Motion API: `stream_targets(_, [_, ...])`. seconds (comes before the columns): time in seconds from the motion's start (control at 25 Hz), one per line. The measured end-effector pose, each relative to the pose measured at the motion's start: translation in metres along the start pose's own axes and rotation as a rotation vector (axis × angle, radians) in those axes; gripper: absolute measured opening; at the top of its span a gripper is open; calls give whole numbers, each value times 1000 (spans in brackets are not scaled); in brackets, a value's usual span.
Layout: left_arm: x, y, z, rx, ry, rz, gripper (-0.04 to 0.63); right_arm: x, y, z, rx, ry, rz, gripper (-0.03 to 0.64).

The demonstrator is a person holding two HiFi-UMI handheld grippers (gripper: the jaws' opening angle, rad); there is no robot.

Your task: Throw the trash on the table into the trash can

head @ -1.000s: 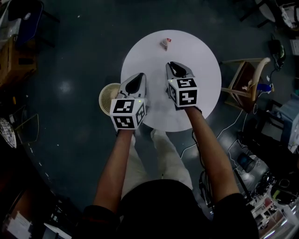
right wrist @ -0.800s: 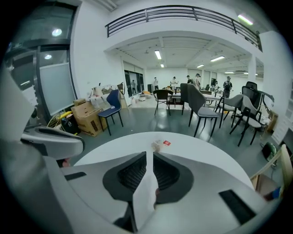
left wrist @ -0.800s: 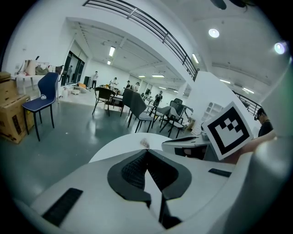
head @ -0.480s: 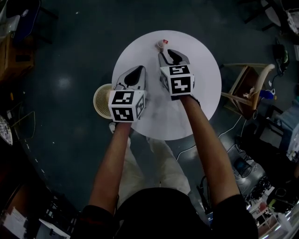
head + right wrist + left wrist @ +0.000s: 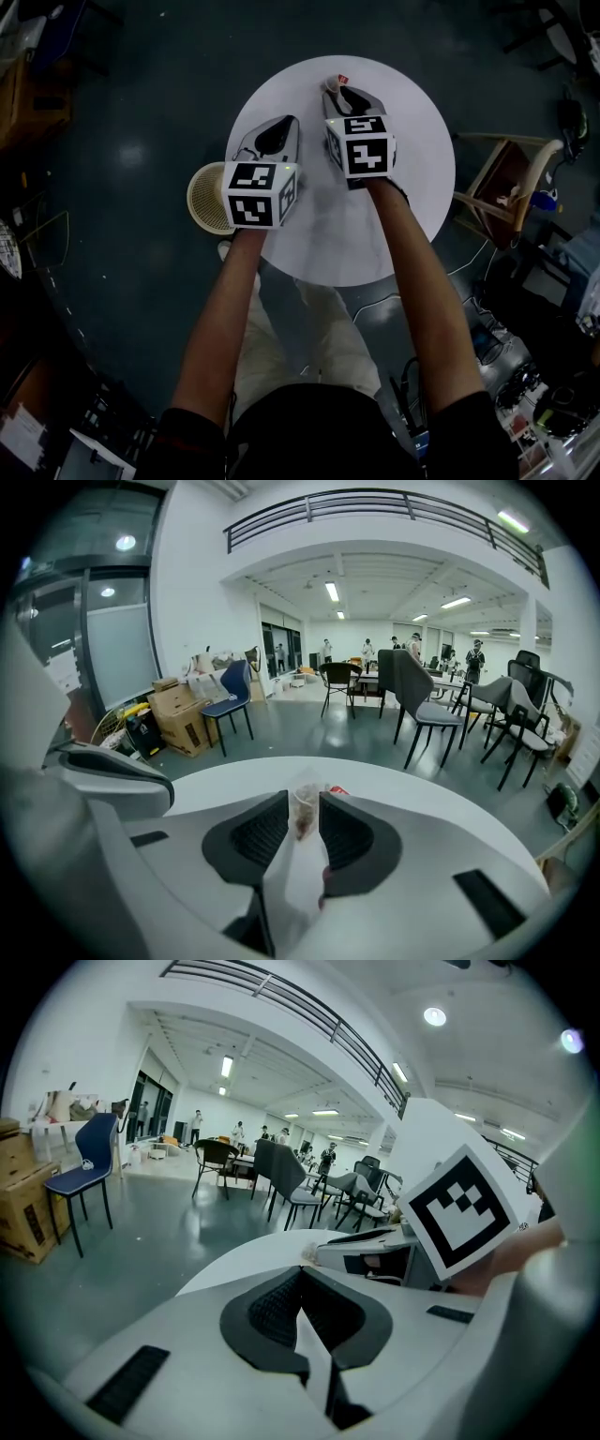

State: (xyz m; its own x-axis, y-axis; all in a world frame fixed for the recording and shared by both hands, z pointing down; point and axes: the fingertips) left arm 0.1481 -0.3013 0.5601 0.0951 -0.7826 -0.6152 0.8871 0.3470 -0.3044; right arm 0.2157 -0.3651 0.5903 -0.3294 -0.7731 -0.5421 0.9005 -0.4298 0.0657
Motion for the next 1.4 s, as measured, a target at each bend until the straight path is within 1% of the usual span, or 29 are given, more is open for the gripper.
stream_targets(0.16, [0, -5, -5, -1, 6, -5, 8, -3, -7, 3, -18, -12, -25, 69])
stream_targets(0.28, [-2, -5, -9, -2, 5, -11, 8, -3, -12, 0, -18, -12, -21, 46])
stream_targets(0.44, [-8, -2, -15, -5, 3, -31, 8, 0, -14, -8, -23, 15, -23, 31])
stream_targets(0.72, [-23, 3, -40, -10, -8, -70, 8, -8, -29, -36, -13, 5, -18, 29])
stream_targets(0.96, [-40, 0, -67, 4, -14, -87, 8, -18, -58, -61, -19, 1, -73, 29])
stream_targets(1.12, [-52, -7, -92, 9, -17, -83, 8, -30, -88, -76, 0, -5, -89, 29])
stream_targets(1.28, [-60, -21, -117, 17, -5, -101, 8, -39, -118, -84, 21, -15, -100, 29])
stream_targets(1.4, [-71, -38, -141, 36, 5, -113, 8, -44, -149, -87, 35, -21, -116, 25])
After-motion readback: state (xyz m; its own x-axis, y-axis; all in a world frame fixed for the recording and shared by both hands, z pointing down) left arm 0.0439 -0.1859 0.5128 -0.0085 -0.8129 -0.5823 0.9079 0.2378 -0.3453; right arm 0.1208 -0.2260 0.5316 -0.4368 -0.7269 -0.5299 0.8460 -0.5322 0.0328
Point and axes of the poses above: the fingertips, and each gripper's own axes: z forward along the fingers, y to its right, x out of its top, and after that the axes turned 15 degrees about -y, right-handed
